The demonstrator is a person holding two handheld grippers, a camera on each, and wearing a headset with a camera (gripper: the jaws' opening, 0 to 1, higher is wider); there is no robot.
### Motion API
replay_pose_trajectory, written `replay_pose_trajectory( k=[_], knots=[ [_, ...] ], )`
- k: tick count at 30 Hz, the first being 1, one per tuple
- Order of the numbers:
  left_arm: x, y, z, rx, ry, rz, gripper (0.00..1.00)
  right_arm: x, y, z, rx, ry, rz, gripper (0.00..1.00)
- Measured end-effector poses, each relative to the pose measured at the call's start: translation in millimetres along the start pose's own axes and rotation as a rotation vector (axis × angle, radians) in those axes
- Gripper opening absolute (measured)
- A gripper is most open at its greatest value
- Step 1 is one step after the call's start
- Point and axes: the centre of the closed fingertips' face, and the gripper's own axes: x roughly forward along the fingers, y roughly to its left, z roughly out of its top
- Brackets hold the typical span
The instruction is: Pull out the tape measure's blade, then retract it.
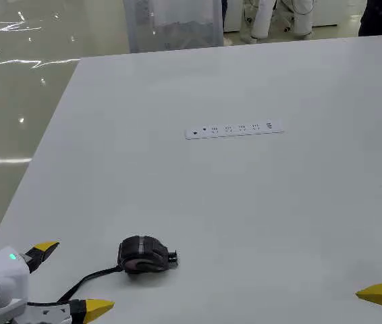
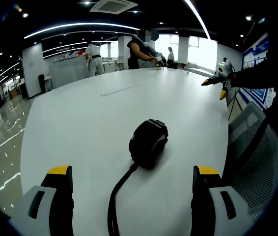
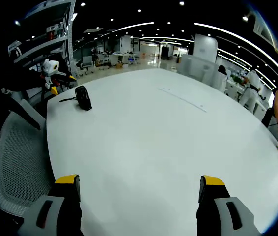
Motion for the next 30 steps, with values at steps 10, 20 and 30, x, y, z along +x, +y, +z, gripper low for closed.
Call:
replay_pose_trajectory(
  k=[10,20,30],
  knots=[
    [2.9,0.5,-4.0,0.004,0.020,-0.009,0.99,-2.9,-2.4,-0.3,-0.006,-0.004,-0.009,0.99],
    [1.3,1.7,-3.6,-0.009,0.012,0.002,0.99,-0.3,-0.8,4.1,-0.009,-0.018,-0.001,0.99],
    [2.4,1.1,-2.9,-0.014,0.011,-0.004,0.99,1.5,0.6,2.6,0.006,-0.002,0.008,0.99]
  ],
)
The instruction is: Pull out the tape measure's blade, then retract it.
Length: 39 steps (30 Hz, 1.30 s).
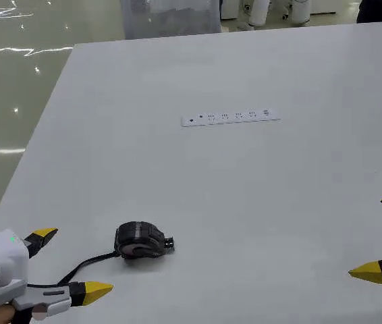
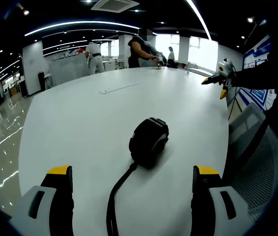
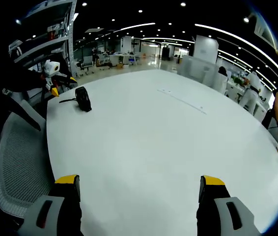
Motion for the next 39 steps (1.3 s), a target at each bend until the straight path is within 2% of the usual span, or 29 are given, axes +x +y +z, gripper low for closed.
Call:
replay_pose_trajectory(
  k=[4,7,10,19,22,23,26,30,34,36,39],
  knots=[
    [0.8,-1.8,0.2,-0.005,0.002,-0.010,0.99,1.6,5.0,-1.3,-0.008,0.006,0.002,0.99],
    [2.5,-4.5,0.4,-0.010,0.010,-0.028,0.93,3.5,7.6,0.6,-0.014,-0.001,0.006,0.99],
    [5.9,-6.6,6.6,0.003,0.007,-0.041,0.96,6.0,9.6,4.9,-0.021,-0.001,0.014,0.99],
    [12.3,-5.9,22.7,0.065,0.013,-0.074,0.96,10.8,10.3,28.2,-0.072,-0.025,0.027,0.99],
    [16.3,-6.3,25.0,0.099,0.038,-0.095,0.95,13.1,12.7,35.9,-0.092,-0.029,0.041,0.99],
    [18.9,-6.6,22.3,0.113,0.072,-0.111,0.94,14.8,14.4,37.9,-0.095,-0.029,0.051,0.99],
    [26.0,-9.2,24.9,0.180,0.106,-0.141,0.95,19.6,17.9,40.2,-0.123,-0.025,0.065,0.99],
    [36.1,-14.7,33.1,0.233,0.128,-0.175,0.95,24.7,20.2,44.2,-0.135,-0.023,0.084,0.99],
    [44.9,-18.5,36.1,0.267,0.163,-0.208,0.96,28.8,22.1,51.1,-0.150,-0.031,0.094,0.99],
    [50.0,-17.8,37.0,0.304,0.183,-0.204,0.98,31.3,25.3,53.7,-0.154,-0.026,0.110,0.99],
    [55.9,-22.6,40.3,0.321,0.189,-0.226,0.96,35.4,28.3,56.2,-0.158,-0.022,0.129,0.99]
  ],
)
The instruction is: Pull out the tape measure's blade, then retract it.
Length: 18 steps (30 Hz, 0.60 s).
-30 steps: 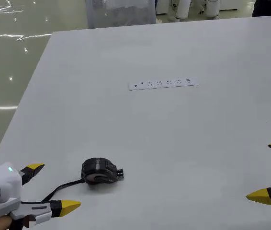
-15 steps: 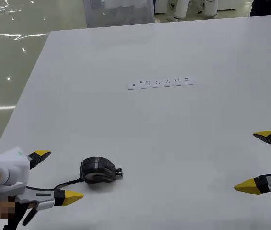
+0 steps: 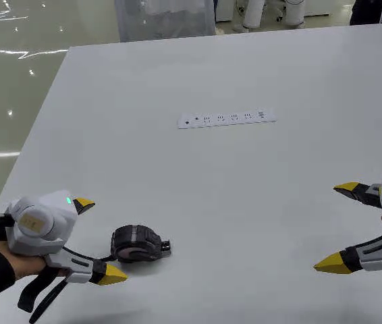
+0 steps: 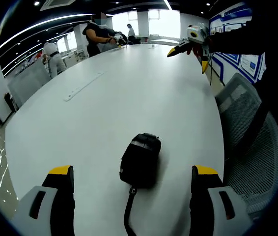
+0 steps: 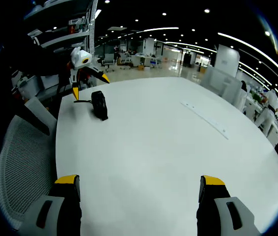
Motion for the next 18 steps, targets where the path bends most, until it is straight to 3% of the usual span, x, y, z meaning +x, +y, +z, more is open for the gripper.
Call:
replay_pose_trajectory(
  k=[11,16,18],
  knots=[
    [33.4,-6.4,3.9,0.089,0.068,-0.093,0.88,18.2,5.0,15.5,-0.039,0.000,0.038,0.99],
    [39.0,-6.2,3.9,0.129,0.094,-0.119,0.81,27.4,8.8,26.0,-0.044,-0.006,0.055,0.99],
    [40.1,-3.9,0.1,0.169,0.123,-0.120,0.79,31.1,10.3,32.7,-0.041,-0.016,0.064,0.99]
  ],
)
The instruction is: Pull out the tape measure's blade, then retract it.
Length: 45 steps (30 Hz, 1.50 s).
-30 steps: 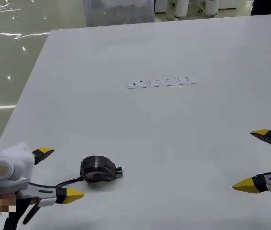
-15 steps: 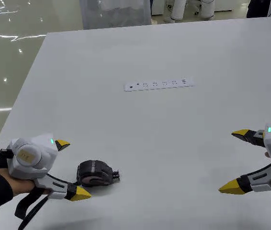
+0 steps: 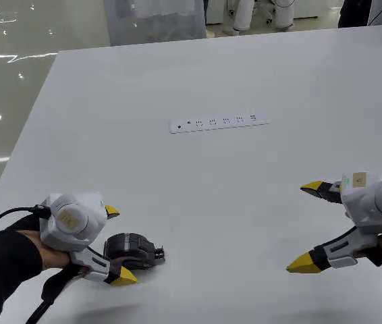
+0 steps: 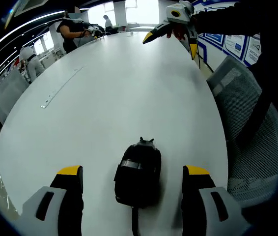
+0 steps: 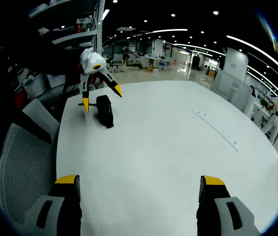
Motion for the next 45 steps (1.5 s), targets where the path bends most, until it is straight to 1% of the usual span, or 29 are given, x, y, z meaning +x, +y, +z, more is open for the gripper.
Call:
replay_pose_trajectory(
  k=[1,3,4,5,6,8,10,14,19,21,22,25,27,29,33,34,35,37,39,43,45],
  knots=[
    [1.5,0.3,-2.4,0.015,0.016,-0.002,0.77,3.5,0.2,5.0,-0.003,-0.006,0.003,0.99],
    [2.8,-2.3,-1.3,0.010,0.018,-0.023,0.74,10.2,0.6,11.3,-0.012,-0.010,0.010,0.99],
    [3.5,-2.5,-1.0,0.015,0.021,-0.023,0.72,13.0,0.4,13.5,-0.017,-0.012,0.012,0.99],
    [4.3,-2.9,-1.4,0.026,0.026,-0.026,0.69,15.5,0.1,15.1,-0.019,-0.013,0.013,0.99],
    [5.5,-5.2,-1.6,0.041,0.035,-0.044,0.66,19.1,-1.2,17.3,-0.018,-0.015,0.017,0.99],
    [7.1,-9.0,0.0,0.034,0.036,-0.066,0.59,25.3,-1.0,21.3,-0.023,-0.021,0.025,0.99],
    [9.5,-10.6,1.8,0.033,0.036,-0.074,0.55,29.9,-0.4,22.2,-0.026,-0.017,0.032,0.99],
    [14.7,-12.8,2.4,0.049,0.057,-0.087,0.48,40.4,1.5,23.0,-0.024,-0.014,0.043,0.99],
    [15.4,-13.9,5.3,0.054,0.066,-0.099,0.45,51.3,9.5,26.3,-0.033,-0.011,0.067,0.99],
    [16.0,-13.8,4.2,0.066,0.082,-0.105,0.41,55.5,10.2,28.9,-0.034,-0.014,0.072,0.99],
    [16.9,-13.3,4.1,0.073,0.086,-0.106,0.40,57.7,10.0,30.1,-0.034,-0.016,0.073,0.99],
    [16.9,-13.9,4.7,0.070,0.095,-0.109,0.38,65.0,11.8,33.0,-0.048,-0.008,0.083,0.99],
    [18.0,-13.0,3.1,0.082,0.111,-0.104,0.36,68.2,13.1,36.2,-0.047,-0.008,0.087,0.99],
    [19.5,-10.3,1.7,0.104,0.128,-0.089,0.33,70.7,14.5,39.0,-0.045,-0.013,0.091,0.99],
    [19.8,-12.3,1.3,0.095,0.137,-0.095,0.33,75.8,18.7,42.7,-0.044,-0.017,0.099,0.99],
    [19.9,-12.6,0.7,0.101,0.138,-0.096,0.33,76.9,20.2,43.2,-0.044,-0.016,0.102,0.99],
    [20.2,-13.1,0.5,0.123,0.136,-0.102,0.33,78.1,21.4,43.8,-0.044,-0.017,0.104,0.99],
    [20.4,-12.1,0.3,0.105,0.139,-0.097,0.33,81.7,23.9,46.4,-0.039,-0.017,0.107,0.99],
    [21.7,-11.0,0.0,0.104,0.141,-0.095,0.32,86.0,25.1,48.4,-0.033,-0.020,0.108,0.99],
    [21.9,-12.3,-1.0,0.134,0.155,-0.103,0.32,94.7,31.1,50.5,-0.038,-0.018,0.118,0.99],
    [22.0,-13.4,-1.3,0.150,0.155,-0.111,0.32,98.2,33.8,51.5,-0.046,-0.015,0.124,0.99]
  ],
)
